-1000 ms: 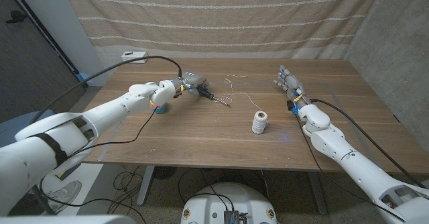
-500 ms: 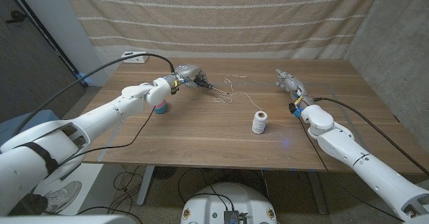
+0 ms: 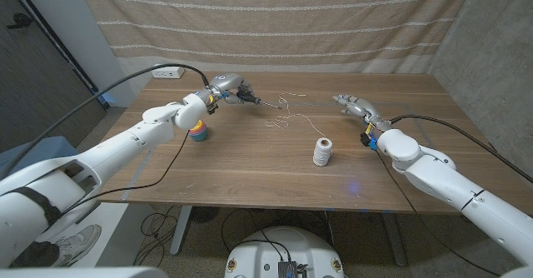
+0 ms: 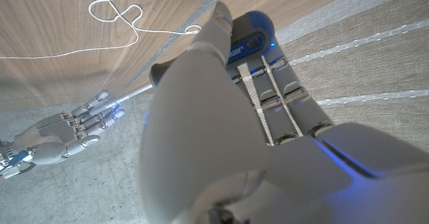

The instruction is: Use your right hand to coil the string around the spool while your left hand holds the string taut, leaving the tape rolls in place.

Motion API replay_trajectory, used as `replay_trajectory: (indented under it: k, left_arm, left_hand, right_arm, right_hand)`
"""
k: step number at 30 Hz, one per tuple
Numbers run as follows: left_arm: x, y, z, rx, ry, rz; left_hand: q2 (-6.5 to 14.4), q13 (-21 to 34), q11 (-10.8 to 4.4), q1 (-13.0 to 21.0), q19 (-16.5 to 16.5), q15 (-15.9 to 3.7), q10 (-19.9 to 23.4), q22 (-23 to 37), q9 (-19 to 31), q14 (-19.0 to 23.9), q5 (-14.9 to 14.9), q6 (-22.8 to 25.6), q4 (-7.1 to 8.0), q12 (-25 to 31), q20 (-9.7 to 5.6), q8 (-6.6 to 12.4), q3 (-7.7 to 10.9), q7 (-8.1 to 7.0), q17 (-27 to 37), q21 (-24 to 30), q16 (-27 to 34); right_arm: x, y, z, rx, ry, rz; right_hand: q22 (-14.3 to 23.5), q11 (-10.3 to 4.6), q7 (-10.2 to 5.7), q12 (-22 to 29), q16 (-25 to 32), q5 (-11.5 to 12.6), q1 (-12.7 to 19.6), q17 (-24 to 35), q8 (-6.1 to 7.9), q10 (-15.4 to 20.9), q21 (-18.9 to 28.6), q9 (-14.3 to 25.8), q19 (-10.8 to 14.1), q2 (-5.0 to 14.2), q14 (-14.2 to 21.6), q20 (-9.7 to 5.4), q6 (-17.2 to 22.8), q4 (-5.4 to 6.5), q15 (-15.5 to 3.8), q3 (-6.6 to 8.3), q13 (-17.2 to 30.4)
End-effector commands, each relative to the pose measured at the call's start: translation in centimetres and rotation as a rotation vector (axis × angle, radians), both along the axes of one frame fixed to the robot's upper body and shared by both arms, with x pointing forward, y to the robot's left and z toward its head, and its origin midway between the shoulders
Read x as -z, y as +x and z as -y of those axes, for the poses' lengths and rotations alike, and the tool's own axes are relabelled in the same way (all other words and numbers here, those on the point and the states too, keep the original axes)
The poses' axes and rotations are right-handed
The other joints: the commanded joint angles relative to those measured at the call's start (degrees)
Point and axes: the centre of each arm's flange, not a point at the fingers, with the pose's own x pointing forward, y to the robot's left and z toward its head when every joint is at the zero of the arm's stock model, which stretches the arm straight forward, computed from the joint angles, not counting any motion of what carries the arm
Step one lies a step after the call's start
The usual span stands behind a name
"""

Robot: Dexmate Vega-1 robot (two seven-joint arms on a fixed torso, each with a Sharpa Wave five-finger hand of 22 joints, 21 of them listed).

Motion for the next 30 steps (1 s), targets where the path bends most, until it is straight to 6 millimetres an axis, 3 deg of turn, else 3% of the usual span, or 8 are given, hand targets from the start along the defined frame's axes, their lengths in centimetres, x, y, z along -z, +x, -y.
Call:
replay_trajectory:
  k: [1,10,30]
  left_arm:
    - [-0.6,-1.1,-0.4,-0.016,-0.007,0.021]
    - [-0.7,-1.7,-0.3,-0.015,-0.001,0.030]
    - [-0.7,-2.5,0.2,-0.004,0.012,0.042]
  left_hand:
    - [6.6,7.5,-0.02,6.9,2.5,-7.68,0.3,5.0,0.3,6.4,0.1,7.2,0.31,0.2,-7.79,-0.27,0.34,6.84,11.2,4.7,0.0]
    - [6.6,8.2,0.06,7.0,2.0,-7.81,0.0,4.9,0.4,6.4,0.2,7.2,0.52,0.0,-7.89,-0.69,0.36,6.68,11.6,5.6,-0.1]
    - [6.6,9.3,0.11,7.1,1.1,-7.77,0.1,4.3,0.5,6.5,0.2,7.4,0.67,-0.3,-7.94,-1.49,0.52,6.52,12.3,7.4,-0.6]
  right_arm:
    - [0.0,-3.3,-1.5,0.012,-0.148,-0.069]
    - [0.1,-5.5,-2.4,0.066,-0.259,-0.111]
    - [1.5,-9.2,-4.0,0.078,-0.386,-0.145]
  right_hand:
    - [0.3,-0.10,-0.17,0.1,0.4,-0.2,0.4,0.1,0.20,0.5,-0.1,0.3,0.2,-0.55,0.4,0.20,0.2,-0.53,0.10,0.21,0.3]
    - [0.3,-0.28,-0.79,-0.3,0.2,-0.2,1.1,0.1,-0.40,0.1,-0.3,0.4,0.0,-0.36,0.3,0.38,-0.8,-1.10,0.10,0.38,0.4]
    - [0.3,-0.27,-0.65,-0.6,0.2,-0.4,-0.3,0.4,-0.71,-0.3,-0.2,0.5,0.2,-1.05,0.5,0.54,-1.2,-0.70,0.15,-0.60,0.4]
